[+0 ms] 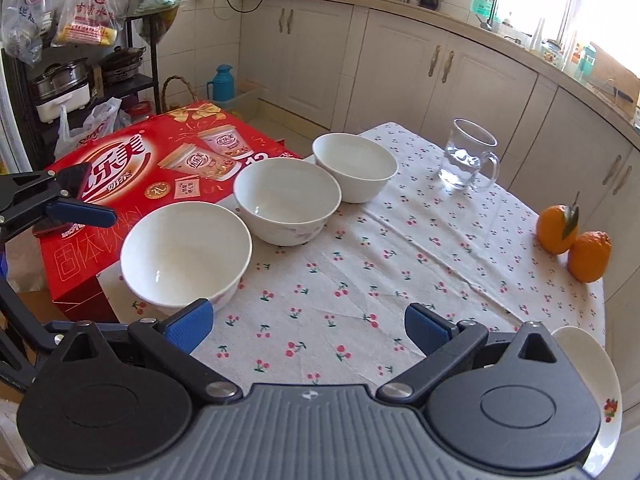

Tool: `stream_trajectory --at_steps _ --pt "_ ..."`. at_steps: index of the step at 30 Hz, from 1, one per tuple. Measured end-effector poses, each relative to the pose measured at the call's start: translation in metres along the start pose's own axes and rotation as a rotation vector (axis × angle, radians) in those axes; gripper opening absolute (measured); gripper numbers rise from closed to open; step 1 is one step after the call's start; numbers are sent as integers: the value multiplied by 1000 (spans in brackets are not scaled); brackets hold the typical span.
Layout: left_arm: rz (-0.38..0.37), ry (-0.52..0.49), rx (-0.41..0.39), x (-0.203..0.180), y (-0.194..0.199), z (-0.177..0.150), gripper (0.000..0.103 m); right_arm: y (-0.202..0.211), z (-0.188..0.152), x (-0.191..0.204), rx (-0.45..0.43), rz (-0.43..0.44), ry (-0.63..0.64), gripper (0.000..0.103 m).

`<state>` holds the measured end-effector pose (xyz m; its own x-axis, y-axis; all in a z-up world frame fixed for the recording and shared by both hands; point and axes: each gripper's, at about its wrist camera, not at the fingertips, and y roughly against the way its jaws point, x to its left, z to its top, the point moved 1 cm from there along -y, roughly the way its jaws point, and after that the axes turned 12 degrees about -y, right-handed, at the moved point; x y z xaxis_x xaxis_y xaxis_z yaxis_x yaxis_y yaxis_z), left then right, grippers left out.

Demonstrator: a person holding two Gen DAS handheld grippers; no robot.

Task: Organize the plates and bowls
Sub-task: 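Move the right gripper to the rim of a white bowl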

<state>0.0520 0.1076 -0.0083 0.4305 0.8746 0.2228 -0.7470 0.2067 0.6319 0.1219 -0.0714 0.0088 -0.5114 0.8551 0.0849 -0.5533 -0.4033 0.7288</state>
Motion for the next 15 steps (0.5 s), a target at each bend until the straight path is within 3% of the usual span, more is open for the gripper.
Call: stream_trajectory --at_steps 15 --pt "-37 16 46 11 -27 -15 96 -46 16 30 55 166 3 101"
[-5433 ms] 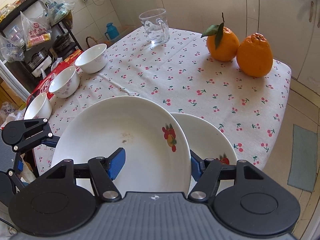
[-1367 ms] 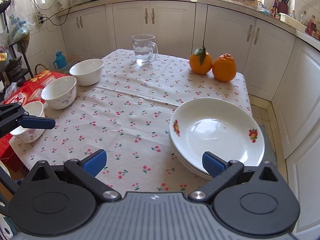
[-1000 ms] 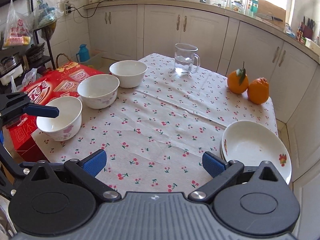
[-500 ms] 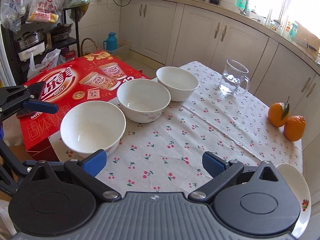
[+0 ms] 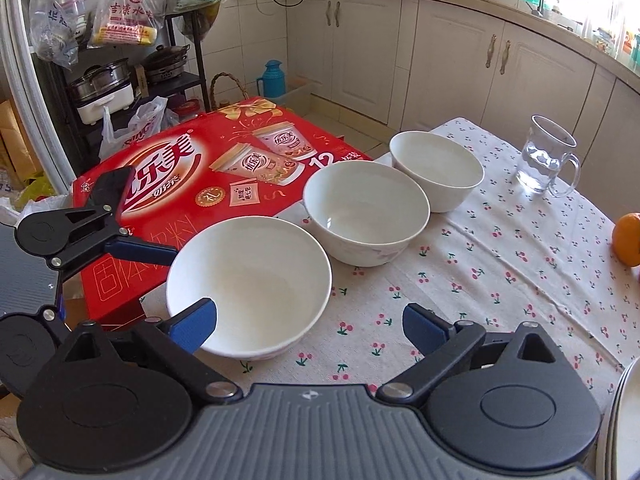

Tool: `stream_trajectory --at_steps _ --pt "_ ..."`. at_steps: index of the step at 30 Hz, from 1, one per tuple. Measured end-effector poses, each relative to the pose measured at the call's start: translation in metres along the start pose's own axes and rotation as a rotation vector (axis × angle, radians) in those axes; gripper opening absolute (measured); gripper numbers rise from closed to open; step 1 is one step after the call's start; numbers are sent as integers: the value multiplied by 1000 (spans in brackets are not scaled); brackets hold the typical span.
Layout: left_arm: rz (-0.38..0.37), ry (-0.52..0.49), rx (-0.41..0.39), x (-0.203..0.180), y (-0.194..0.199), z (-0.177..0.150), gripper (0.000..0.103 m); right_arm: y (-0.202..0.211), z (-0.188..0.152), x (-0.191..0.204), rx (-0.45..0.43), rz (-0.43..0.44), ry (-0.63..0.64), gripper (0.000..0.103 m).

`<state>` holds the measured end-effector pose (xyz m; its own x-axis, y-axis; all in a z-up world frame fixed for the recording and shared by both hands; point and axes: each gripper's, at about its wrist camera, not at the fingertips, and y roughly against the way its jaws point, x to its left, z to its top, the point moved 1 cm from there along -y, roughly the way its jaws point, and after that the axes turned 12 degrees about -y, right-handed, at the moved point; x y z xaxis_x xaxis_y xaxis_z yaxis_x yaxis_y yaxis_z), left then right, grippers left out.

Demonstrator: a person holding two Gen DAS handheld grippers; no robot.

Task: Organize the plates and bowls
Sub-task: 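Move the right gripper to the rim of a white bowl, then close the right gripper on the white bowl rim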

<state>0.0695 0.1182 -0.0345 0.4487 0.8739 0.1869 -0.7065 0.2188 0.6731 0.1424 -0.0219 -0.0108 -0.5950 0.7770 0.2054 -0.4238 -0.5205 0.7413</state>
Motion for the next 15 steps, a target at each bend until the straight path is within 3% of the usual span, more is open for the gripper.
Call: stream_trajectory --at_steps 8,15 --pt "-22 5 -2 3 -5 1 94 -22 7 2 51 50 10 85" --pt "-29 13 0 6 -7 0 83 -37 9 -1 99 94 -10 66"
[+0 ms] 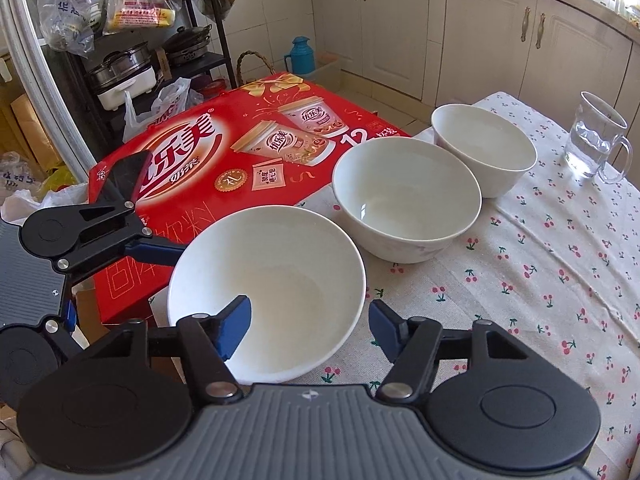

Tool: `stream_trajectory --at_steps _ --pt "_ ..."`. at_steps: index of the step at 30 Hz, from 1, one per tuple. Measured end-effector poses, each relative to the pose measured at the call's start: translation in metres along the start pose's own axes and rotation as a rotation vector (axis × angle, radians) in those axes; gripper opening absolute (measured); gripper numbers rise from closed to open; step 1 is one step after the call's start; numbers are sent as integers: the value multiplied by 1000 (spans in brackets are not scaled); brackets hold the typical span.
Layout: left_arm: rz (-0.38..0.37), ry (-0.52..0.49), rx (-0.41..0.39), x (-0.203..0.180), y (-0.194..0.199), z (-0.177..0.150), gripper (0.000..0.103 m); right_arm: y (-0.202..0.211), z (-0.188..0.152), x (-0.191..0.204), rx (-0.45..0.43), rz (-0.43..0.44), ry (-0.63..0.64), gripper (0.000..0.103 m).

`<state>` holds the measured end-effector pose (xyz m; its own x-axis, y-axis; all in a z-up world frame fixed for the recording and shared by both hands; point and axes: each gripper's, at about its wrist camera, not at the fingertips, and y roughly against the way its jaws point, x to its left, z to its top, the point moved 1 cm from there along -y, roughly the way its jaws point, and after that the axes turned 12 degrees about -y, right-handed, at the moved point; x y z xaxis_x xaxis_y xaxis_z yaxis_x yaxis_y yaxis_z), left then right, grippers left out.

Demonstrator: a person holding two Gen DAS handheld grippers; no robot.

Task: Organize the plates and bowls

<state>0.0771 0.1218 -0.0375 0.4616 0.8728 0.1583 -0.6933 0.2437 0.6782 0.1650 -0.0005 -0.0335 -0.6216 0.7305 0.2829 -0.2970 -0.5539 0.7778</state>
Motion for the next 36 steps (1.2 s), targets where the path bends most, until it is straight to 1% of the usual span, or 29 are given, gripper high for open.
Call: stream_trajectory --at_steps 3,7,16,19,26,36 --pt "-5 1 -2 1 0 1 82 -2 0 -1 9 6 -1 63" --pt "-4 -5 -2 0 0 1 82 -3 0 1 8 25 0 63" --pt "-3 -19 12 -2 0 5 82 1 -1 1 -2 26 0 63" --pt "-9 -26 5 -5 1 10 82 5 -2 0 -11 28 -3 63" --pt "-50 -69 -20 -18 -4 27 82 24 -9 -15 -39 -2 -28 63" --pt "-142 -140 -50 -45 -26 53 82 53 -29 -51 -69 -90 -98 63"
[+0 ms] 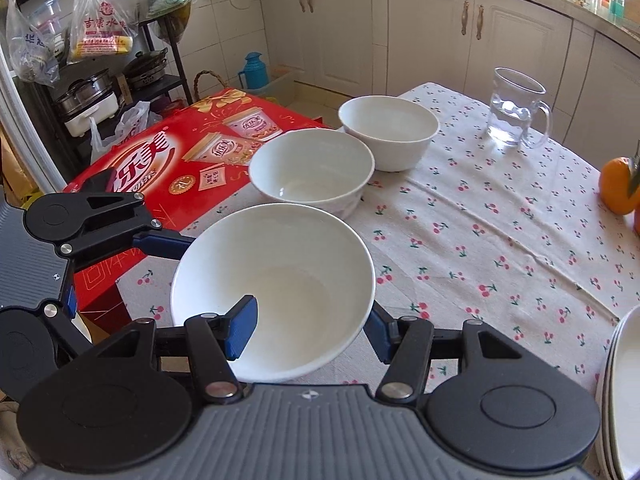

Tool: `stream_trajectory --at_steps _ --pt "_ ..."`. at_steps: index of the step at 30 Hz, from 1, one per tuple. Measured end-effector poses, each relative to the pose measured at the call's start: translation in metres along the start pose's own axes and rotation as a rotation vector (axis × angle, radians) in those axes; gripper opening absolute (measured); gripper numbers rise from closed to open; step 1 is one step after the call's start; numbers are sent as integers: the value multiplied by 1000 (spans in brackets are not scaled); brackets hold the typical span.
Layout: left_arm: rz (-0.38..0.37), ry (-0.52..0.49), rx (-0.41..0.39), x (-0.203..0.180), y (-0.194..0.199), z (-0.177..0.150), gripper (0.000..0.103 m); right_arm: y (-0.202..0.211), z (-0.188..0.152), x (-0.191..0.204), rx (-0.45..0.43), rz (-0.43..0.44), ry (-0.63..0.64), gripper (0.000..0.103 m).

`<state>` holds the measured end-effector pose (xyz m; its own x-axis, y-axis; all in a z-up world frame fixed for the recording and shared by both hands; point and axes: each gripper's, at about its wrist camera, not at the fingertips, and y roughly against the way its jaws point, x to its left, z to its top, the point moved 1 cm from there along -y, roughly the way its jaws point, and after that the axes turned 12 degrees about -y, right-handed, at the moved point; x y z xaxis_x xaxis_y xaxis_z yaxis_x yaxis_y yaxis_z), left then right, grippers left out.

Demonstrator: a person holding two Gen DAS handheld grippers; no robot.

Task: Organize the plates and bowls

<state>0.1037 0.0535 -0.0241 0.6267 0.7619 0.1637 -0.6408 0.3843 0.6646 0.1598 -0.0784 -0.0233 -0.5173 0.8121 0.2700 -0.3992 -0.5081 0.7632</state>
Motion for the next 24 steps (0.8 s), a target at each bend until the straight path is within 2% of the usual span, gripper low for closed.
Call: stream_trajectory --at_steps 10,14,24 --pt "-81 -60 -13 -19 -33 22 82 16 -16 -39 -13 -88 -71 63" --pt "-99 -93 -22 -26 -44 30 82 21 -21 -52 -18 -116 -97 63" --pt "-127 -106 -25 -33 -61 38 82 25 -26 -73 -26 -166 -133 64"
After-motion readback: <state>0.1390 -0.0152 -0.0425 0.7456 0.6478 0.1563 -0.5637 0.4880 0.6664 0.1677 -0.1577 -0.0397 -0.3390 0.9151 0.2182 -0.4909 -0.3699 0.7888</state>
